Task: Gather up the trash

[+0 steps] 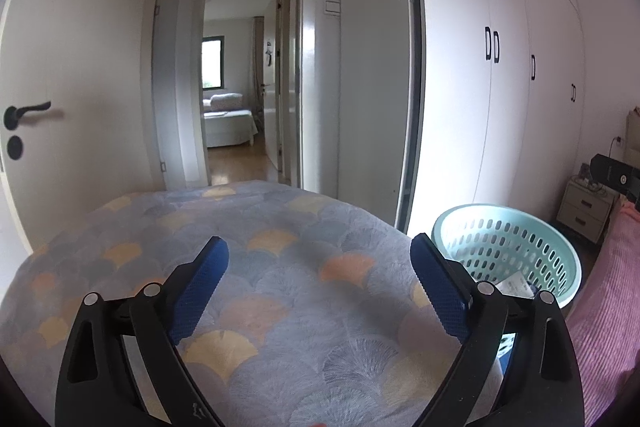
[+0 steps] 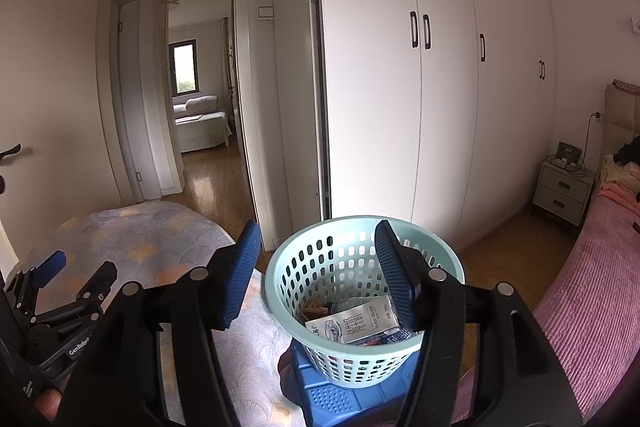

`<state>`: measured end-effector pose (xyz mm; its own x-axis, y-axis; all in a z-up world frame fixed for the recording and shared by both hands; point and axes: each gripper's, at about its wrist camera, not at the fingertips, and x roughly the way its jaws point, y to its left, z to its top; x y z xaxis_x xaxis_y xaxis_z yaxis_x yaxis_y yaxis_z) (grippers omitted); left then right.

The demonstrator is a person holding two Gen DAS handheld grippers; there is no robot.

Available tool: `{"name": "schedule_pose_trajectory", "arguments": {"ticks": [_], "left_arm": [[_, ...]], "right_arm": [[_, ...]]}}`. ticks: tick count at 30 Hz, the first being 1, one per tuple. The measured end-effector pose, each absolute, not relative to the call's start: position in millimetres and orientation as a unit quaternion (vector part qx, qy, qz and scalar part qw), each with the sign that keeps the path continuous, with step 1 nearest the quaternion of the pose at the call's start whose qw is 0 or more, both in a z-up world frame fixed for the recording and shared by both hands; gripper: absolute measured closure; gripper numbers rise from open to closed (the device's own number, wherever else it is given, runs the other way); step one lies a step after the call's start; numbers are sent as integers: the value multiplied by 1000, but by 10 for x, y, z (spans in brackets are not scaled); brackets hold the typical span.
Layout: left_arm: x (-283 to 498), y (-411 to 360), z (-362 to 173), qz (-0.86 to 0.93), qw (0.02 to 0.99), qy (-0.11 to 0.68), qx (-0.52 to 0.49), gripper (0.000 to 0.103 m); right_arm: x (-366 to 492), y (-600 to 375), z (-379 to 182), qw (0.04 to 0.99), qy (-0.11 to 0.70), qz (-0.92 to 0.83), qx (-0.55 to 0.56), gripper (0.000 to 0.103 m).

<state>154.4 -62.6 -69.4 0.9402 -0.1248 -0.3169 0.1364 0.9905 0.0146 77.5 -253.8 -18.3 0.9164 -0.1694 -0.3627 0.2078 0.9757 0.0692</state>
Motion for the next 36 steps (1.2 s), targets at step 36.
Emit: {"name": "schedule_pose_trajectory", "arguments": {"ticks": [36], "left_arm": [[1530,-606,-684,-64,985,162,20,11]], "right_arm": [[819,-2401,-239,977,188,-93,49,39]]}}
